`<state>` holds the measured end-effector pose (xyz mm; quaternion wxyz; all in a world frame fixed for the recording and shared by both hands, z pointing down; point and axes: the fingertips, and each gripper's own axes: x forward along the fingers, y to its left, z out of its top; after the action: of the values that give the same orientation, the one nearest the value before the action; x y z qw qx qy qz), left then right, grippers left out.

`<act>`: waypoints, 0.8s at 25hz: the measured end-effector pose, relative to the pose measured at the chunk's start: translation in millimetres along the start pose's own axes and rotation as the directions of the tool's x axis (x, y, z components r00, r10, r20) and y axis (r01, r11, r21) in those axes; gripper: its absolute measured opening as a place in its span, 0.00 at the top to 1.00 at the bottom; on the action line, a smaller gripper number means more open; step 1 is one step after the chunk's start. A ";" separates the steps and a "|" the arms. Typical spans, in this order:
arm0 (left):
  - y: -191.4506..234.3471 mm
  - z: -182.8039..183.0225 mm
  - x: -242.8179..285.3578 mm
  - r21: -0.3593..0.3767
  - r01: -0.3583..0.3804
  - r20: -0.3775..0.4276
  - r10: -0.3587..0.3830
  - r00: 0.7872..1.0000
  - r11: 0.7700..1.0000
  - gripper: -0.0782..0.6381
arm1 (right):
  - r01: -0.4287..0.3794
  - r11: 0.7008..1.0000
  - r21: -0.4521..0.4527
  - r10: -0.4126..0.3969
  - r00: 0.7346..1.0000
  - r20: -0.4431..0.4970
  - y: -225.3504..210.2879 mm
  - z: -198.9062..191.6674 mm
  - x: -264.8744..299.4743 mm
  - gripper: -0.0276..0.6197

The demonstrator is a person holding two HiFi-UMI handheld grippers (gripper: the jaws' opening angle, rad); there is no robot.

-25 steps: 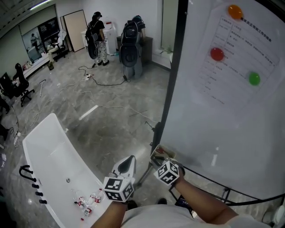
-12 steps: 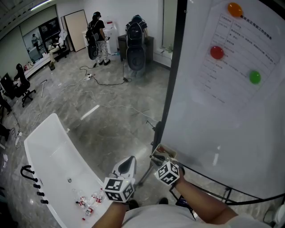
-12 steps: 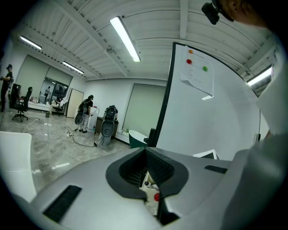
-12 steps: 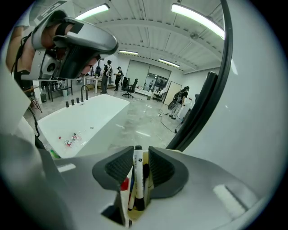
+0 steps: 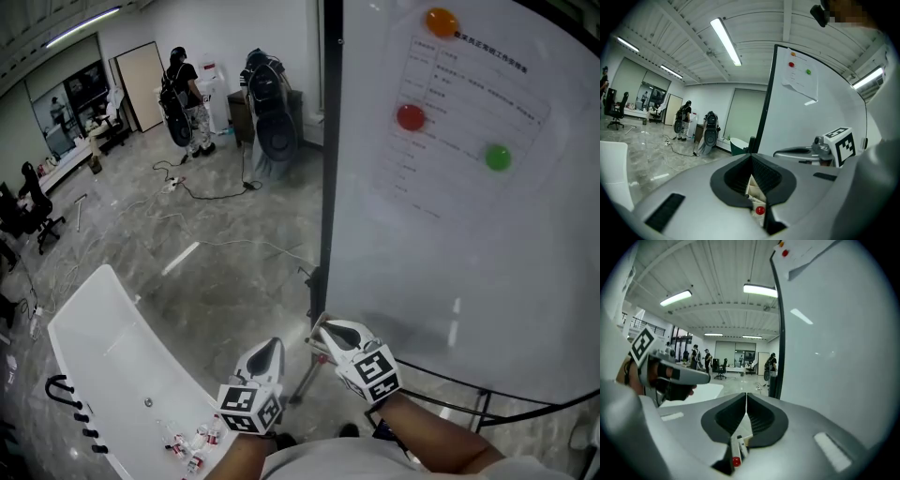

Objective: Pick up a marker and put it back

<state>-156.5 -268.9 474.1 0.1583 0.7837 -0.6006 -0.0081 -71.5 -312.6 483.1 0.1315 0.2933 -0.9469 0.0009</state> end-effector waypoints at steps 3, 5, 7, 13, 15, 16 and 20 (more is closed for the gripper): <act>-5.7 4.6 3.6 0.011 0.012 0.010 -0.012 1.000 1.000 0.88 | 0.008 0.999 0.046 -0.012 0.998 0.067 -3.1 21.4 -17.4 0.95; -10.6 7.5 5.2 0.018 0.021 0.017 -0.021 1.000 1.000 0.88 | 0.023 0.998 0.063 -0.029 0.994 0.103 -4.7 33.1 -29.1 0.95; -15.3 11.3 6.9 0.026 0.031 0.023 -0.032 0.999 0.999 0.89 | 0.042 0.996 0.075 -0.052 0.989 0.136 -6.7 44.3 -39.6 0.95; -28.4 25.3 7.9 0.053 0.060 0.037 -0.062 0.997 0.997 0.88 | 0.067 0.994 0.091 -0.083 0.980 0.183 -2.4 67.4 -59.5 0.95; -33.4 29.1 5.0 0.059 0.072 0.040 -0.075 0.996 0.996 0.88 | 0.072 0.993 0.092 -0.088 0.979 0.184 2.2 70.7 -64.9 0.95; -35.9 31.0 3.3 0.064 0.081 0.043 -0.084 0.996 0.995 0.89 | 0.077 0.993 0.089 -0.093 0.979 0.184 4.4 72.5 -67.5 0.95; -44.9 33.7 -8.3 0.082 0.135 0.041 -0.139 0.989 0.987 0.88 | 0.122 0.989 0.084 -0.135 0.974 0.180 18.3 76.4 -75.8 0.95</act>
<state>-123.5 -258.8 429.0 0.1121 0.8284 -0.5487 -0.0133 -40.5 -261.4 391.8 0.0322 0.3573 -0.9334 -0.0006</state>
